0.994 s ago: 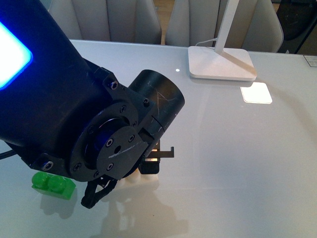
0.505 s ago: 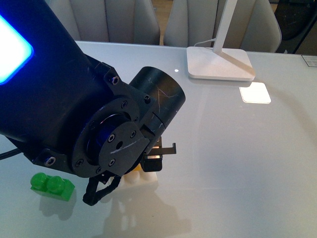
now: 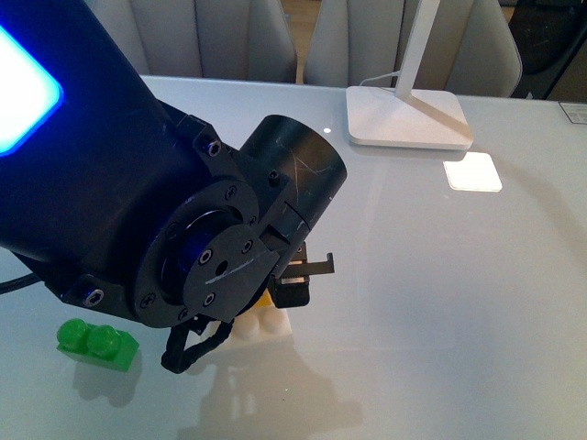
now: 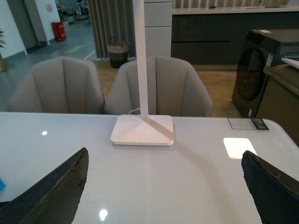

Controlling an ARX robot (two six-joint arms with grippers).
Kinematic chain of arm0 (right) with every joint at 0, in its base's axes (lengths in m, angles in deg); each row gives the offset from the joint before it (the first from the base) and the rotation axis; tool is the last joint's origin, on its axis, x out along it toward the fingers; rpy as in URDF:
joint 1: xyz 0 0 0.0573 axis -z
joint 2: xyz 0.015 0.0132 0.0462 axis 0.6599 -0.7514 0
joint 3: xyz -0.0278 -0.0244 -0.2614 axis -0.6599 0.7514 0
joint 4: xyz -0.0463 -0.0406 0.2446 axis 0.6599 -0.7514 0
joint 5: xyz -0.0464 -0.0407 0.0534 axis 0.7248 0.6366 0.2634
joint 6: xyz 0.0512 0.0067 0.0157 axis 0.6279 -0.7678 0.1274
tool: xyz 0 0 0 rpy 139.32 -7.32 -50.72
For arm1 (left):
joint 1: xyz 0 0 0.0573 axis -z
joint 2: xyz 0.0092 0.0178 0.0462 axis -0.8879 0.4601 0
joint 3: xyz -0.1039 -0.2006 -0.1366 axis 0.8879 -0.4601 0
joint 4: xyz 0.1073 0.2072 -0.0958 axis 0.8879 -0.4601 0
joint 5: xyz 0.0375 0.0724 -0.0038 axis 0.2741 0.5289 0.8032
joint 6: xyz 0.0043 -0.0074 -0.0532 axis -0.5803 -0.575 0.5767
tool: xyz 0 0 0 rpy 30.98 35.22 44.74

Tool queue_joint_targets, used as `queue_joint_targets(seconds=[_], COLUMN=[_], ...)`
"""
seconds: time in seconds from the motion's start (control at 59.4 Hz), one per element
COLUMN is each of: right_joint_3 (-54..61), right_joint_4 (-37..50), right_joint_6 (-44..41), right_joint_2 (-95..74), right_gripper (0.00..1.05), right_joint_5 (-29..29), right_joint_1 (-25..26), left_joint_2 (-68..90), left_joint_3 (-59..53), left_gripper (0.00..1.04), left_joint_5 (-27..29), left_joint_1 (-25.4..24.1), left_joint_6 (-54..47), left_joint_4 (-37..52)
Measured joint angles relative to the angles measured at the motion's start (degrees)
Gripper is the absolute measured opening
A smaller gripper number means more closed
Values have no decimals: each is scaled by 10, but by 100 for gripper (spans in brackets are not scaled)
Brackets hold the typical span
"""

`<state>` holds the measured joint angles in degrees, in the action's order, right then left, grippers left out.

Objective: Insert yellow block into base center

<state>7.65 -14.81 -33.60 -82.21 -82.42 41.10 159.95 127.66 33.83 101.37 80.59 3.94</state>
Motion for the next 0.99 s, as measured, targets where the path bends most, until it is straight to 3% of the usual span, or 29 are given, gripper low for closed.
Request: queue_joint_targets(seconds=[0.994], right_joint_3=[0], right_joint_4=[0], right_joint_6=[0], right_joint_2=[0], right_gripper=[96], right_joint_5=[0], right_joint_1=[0], left_joint_2=[8], left_joint_3=[-3], left_gripper=[62], left_joint_5=[22], left_joint_1=[-6], left_joint_6=[-22], left_joint_4=[-24])
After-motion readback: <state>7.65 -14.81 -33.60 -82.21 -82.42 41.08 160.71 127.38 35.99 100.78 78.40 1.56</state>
